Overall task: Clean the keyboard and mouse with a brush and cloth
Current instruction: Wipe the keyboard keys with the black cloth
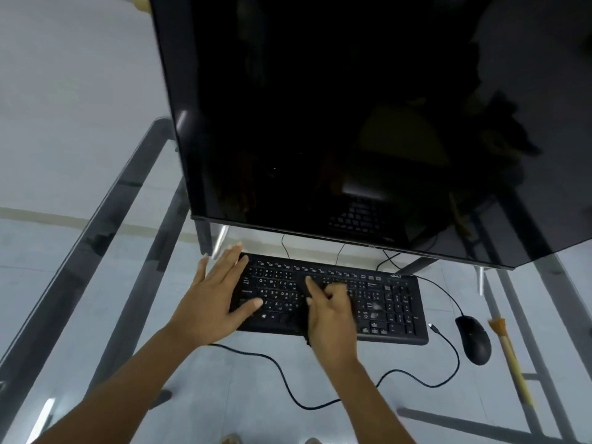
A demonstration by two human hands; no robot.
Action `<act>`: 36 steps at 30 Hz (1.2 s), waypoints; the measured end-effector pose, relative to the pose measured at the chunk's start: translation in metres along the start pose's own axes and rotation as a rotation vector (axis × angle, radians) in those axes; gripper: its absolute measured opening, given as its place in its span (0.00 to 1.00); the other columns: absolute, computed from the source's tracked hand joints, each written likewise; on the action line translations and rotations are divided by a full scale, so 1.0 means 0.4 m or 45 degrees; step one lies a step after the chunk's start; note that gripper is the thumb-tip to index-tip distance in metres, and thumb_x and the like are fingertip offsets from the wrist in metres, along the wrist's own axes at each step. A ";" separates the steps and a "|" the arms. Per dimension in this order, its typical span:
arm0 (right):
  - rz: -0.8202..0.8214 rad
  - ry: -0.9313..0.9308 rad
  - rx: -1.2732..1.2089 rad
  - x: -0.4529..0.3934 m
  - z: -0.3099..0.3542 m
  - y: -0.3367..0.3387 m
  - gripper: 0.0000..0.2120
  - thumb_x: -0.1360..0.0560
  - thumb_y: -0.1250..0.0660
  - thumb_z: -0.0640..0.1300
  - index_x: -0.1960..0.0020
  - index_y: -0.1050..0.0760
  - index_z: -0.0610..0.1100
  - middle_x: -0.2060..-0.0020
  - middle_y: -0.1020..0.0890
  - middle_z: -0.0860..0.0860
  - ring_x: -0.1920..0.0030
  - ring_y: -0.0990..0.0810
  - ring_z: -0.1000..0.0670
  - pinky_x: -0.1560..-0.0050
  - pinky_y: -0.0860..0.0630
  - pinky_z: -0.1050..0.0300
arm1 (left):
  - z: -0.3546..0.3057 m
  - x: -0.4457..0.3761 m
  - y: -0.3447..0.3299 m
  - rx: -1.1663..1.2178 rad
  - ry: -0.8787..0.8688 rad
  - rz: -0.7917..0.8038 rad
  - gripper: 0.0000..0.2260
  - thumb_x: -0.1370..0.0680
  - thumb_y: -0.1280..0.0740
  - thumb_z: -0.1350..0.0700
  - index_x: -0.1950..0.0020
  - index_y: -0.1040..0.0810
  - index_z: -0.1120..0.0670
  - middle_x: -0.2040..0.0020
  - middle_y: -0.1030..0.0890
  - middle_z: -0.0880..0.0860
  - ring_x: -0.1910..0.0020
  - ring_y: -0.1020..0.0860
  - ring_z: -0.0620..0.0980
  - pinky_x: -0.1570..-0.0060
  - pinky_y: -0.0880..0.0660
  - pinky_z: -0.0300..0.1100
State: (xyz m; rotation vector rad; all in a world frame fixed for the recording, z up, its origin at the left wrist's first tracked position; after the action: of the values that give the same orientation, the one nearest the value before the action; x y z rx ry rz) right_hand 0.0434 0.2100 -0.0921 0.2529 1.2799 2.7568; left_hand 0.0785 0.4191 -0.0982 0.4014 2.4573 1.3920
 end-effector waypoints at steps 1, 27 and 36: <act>0.024 -0.013 -0.116 0.009 0.030 -0.019 0.09 0.22 0.38 0.56 0.46 0.25 0.54 0.50 0.23 0.47 0.55 0.26 0.53 0.51 0.24 0.53 | -0.019 -0.002 0.013 -0.051 -0.027 -0.063 0.34 0.21 0.48 0.35 0.22 0.44 0.55 0.21 0.49 0.50 0.22 0.54 0.44 0.24 0.55 0.52; -0.505 -0.538 0.132 -0.035 -0.346 0.309 0.10 0.19 0.41 0.44 0.41 0.25 0.46 0.57 0.31 0.56 0.68 0.28 0.55 0.58 0.24 0.54 | -0.209 -0.092 -0.193 -0.423 -0.067 0.136 0.29 0.19 0.54 0.41 0.22 0.44 0.57 0.22 0.45 0.53 0.22 0.51 0.49 0.25 0.51 0.57; -0.114 0.106 0.303 -0.045 -0.121 0.100 0.18 0.22 0.43 0.38 0.34 0.28 0.48 0.44 0.27 0.44 0.55 0.24 0.43 0.57 0.29 0.56 | -0.212 -0.091 -0.192 -0.426 -0.069 0.133 0.29 0.19 0.53 0.42 0.23 0.43 0.58 0.22 0.44 0.54 0.22 0.49 0.49 0.26 0.50 0.57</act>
State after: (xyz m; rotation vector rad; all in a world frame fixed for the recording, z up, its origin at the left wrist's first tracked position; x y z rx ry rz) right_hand 0.0515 0.1452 -0.0940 0.0951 1.6001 2.5652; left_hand 0.0723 0.3009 -0.1186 0.4861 2.1329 1.7714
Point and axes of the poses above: each hand's wrist, its own x-axis away from the middle knuckle, its own y-axis out of the back of the hand, z = x × y, the point moved 7 cm from there along -x, towards the middle knuckle
